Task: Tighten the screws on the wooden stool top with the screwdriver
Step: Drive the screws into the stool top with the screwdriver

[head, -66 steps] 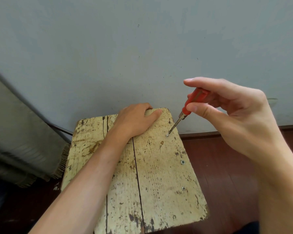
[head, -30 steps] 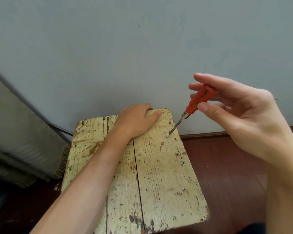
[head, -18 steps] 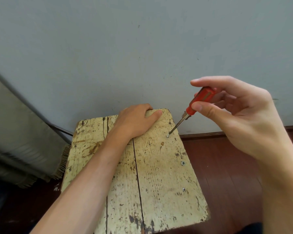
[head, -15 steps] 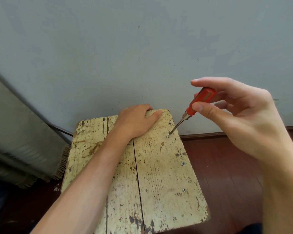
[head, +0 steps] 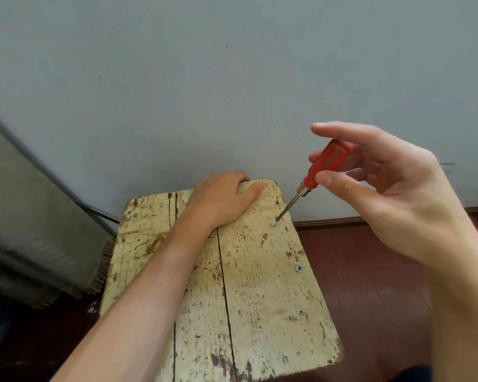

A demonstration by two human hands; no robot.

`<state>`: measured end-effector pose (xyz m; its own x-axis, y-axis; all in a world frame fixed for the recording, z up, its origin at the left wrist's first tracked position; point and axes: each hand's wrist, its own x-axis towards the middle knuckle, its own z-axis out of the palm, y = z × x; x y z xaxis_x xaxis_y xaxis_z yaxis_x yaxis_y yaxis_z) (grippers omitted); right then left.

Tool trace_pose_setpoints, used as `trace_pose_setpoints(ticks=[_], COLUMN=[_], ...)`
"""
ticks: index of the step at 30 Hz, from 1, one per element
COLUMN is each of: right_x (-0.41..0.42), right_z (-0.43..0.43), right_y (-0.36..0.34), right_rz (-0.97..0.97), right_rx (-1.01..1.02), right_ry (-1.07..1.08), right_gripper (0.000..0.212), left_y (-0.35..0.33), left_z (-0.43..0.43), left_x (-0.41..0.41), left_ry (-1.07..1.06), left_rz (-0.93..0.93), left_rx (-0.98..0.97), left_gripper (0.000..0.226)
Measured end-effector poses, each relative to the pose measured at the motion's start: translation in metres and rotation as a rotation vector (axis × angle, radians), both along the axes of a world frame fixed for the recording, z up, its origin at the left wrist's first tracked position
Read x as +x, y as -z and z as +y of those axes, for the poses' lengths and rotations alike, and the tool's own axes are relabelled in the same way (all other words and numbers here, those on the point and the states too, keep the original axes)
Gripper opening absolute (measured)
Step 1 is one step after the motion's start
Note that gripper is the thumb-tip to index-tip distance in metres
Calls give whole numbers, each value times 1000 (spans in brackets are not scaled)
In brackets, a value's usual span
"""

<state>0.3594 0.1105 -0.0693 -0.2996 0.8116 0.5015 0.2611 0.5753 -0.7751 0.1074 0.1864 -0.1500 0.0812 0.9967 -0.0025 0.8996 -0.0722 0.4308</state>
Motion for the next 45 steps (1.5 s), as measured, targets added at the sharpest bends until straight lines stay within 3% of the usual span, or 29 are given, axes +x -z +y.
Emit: trace_pose_setpoints(ticks=[7, 18, 39, 45], right_x=[-1, 3, -7, 5], right_z=[0, -2, 0, -2], right_y=[0, 0, 1, -1], right_rz=[-34, -15, -10, 18], right_rx=[30, -35, 43, -50], right_ry=[64, -25, 96, -55], right_gripper=[41, 55, 37, 51], left_y=[-1, -3, 0, 0], left_z=[0, -2, 0, 0], left_x=[1, 2, 1, 1], left_ry=[1, -1, -6, -2], left_rz=[10, 25, 9, 2], left_rx=[-4, -6, -2, -3], left_gripper=[58, 59, 59, 60])
